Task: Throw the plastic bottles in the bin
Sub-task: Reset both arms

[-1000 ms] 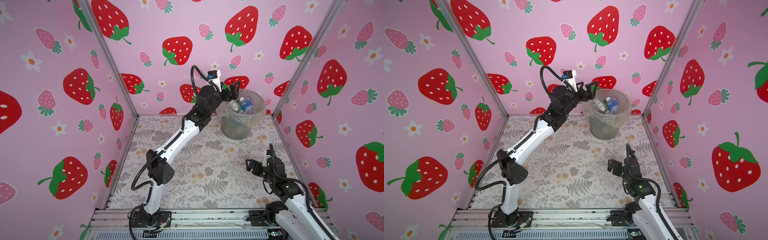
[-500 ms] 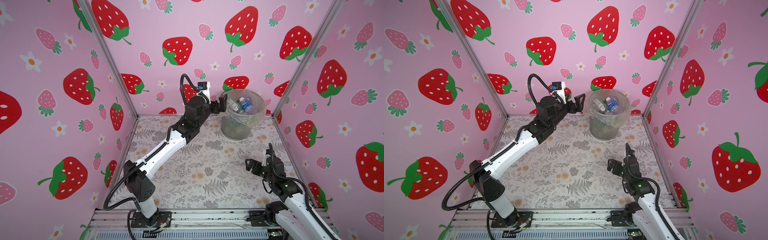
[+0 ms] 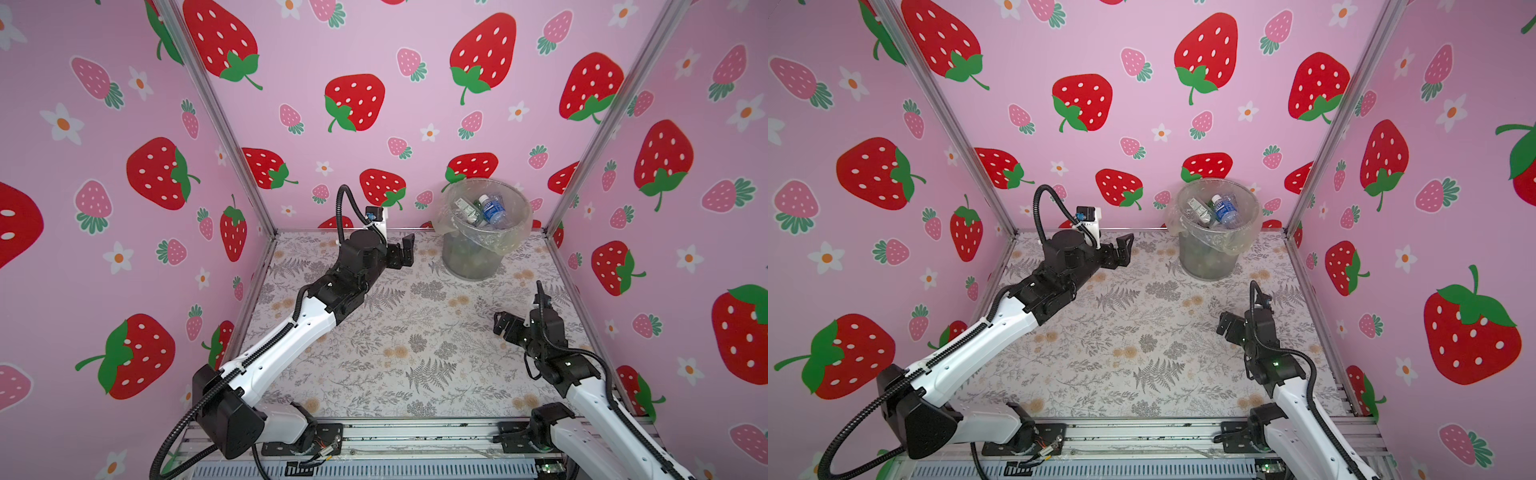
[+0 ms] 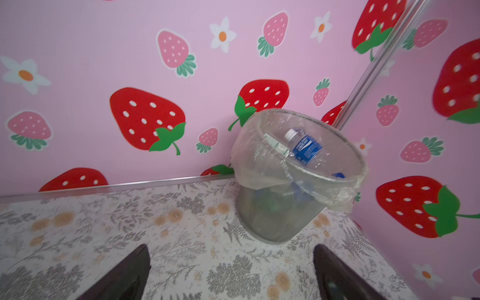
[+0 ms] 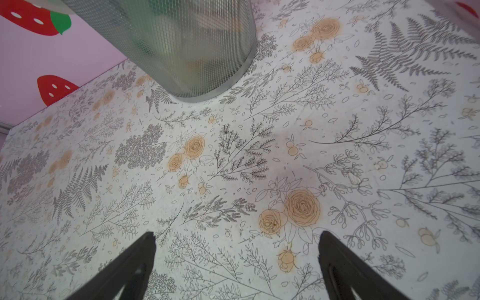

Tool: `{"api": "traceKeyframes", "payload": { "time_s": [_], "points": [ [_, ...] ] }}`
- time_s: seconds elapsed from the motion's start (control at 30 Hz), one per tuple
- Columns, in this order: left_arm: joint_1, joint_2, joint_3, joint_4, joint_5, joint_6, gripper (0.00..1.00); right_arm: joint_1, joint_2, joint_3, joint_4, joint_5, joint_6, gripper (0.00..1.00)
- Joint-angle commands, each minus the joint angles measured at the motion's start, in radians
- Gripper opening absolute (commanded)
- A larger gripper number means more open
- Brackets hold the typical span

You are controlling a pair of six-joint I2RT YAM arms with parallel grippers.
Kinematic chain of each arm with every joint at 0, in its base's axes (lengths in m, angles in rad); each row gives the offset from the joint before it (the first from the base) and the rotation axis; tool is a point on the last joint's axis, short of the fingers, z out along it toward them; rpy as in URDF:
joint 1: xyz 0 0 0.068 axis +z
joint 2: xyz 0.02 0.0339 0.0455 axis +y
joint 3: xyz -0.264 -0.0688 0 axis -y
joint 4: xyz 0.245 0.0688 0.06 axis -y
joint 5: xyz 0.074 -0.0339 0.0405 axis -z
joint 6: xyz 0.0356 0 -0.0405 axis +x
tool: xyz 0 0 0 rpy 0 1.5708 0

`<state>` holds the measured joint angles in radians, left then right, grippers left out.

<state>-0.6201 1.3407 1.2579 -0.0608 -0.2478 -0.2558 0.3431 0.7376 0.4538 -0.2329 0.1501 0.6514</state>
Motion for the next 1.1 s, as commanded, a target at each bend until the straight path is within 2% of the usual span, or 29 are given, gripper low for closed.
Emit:
{"api": "traceKeyframes", "payload": {
  "time_s": [0.0,0.17,0.33,0.4,0.47,0.53,0.67,0.83,1.07],
  "points": [
    [0.034,-0.05,-0.101,-0.073,-0.115,0.038,0.99,0.002,-0.012,0.03,0.057,0.107,-0.022,0.99],
    [0.062,-0.135,-0.324,0.081,-0.264,0.153,0.99,0.003,-0.046,0.025,0.066,0.237,-0.055,0.99],
    [0.161,-0.211,-0.426,0.062,-0.206,0.136,0.99,0.002,-0.09,-0.005,0.098,0.332,-0.088,0.99],
    [0.175,-0.218,-0.473,0.104,-0.24,0.189,0.99,0.002,-0.109,-0.023,0.107,0.35,-0.126,0.99],
    [0.193,-0.205,-0.523,0.198,-0.275,0.305,0.99,0.003,-0.126,-0.042,0.128,0.355,-0.197,0.99],
    [0.215,-0.189,-0.536,0.227,-0.297,0.339,0.99,0.002,-0.137,-0.065,0.144,0.381,-0.205,0.99],
    [0.317,-0.198,-0.574,0.205,-0.194,0.206,0.99,0.002,-0.192,-0.115,0.187,0.402,-0.138,0.99],
    [0.397,-0.199,-0.714,0.375,-0.177,0.237,0.99,0.001,-0.263,-0.166,0.248,0.438,-0.168,0.99],
    [0.466,-0.084,-0.813,0.569,-0.19,0.201,0.99,0.001,-0.247,-0.177,0.302,0.474,-0.214,0.99]
  ]
}}
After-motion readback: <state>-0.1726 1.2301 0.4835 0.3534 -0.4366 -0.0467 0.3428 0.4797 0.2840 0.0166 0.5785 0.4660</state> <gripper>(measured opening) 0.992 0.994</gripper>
